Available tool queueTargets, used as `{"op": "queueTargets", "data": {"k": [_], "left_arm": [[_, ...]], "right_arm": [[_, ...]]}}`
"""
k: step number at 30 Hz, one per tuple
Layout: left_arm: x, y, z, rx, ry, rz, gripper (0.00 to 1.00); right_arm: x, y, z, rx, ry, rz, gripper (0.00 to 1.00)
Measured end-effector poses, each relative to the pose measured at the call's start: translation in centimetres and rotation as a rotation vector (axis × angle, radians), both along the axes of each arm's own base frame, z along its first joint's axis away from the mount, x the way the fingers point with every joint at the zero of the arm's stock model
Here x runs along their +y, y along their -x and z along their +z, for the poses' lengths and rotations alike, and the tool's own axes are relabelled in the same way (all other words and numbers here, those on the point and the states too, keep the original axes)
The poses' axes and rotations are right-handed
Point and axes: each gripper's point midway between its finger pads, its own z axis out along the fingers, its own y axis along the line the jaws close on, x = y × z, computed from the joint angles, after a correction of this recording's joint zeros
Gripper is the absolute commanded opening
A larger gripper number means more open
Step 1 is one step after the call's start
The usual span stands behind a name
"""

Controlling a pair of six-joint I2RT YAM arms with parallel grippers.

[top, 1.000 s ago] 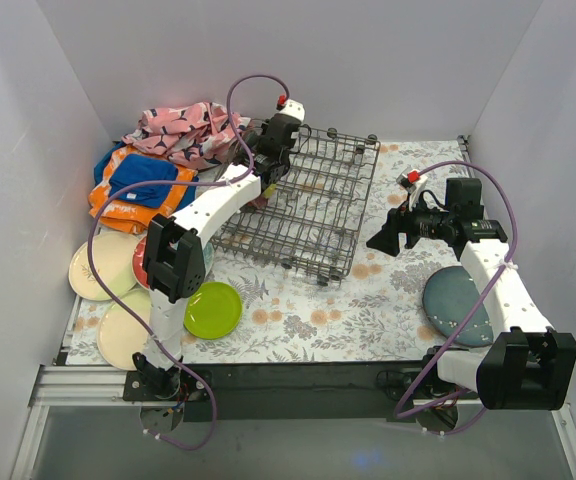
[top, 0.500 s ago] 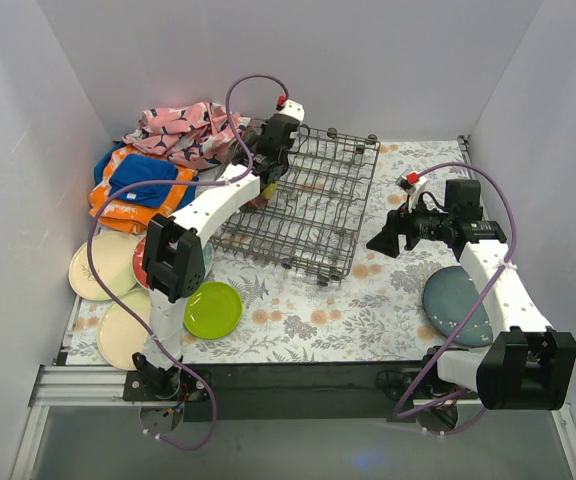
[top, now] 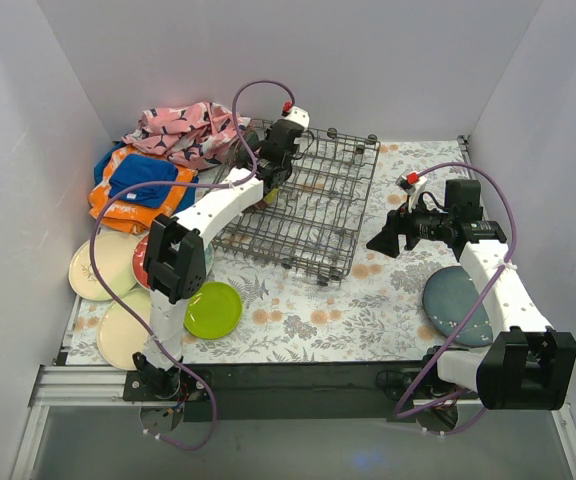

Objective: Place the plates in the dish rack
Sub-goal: Insert the plate into the dish rack

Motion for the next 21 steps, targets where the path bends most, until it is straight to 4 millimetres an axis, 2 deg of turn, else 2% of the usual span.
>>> {"op": "queueTargets", "data": {"k": [6,17,21], "left_arm": [[-0.2,0.4,-1.1,0.022,-0.015,-0.01,0.0],[-0.1,0.5,-1.5,0.029,-0.014,-0.007,0.0],[0.1,0.8,-2.6,0.05,-0.015,-0.001,0.0]], "right_arm": [[0.0,0.0,0.0,0.0,0.001,0.0,0.84],[-0.1,-0.1,-0.1,-0.002,0.007,-0.003,0.84],[-0.1,-0.1,-0.1,-0.004,0.008,-0.002,0.84]]}}
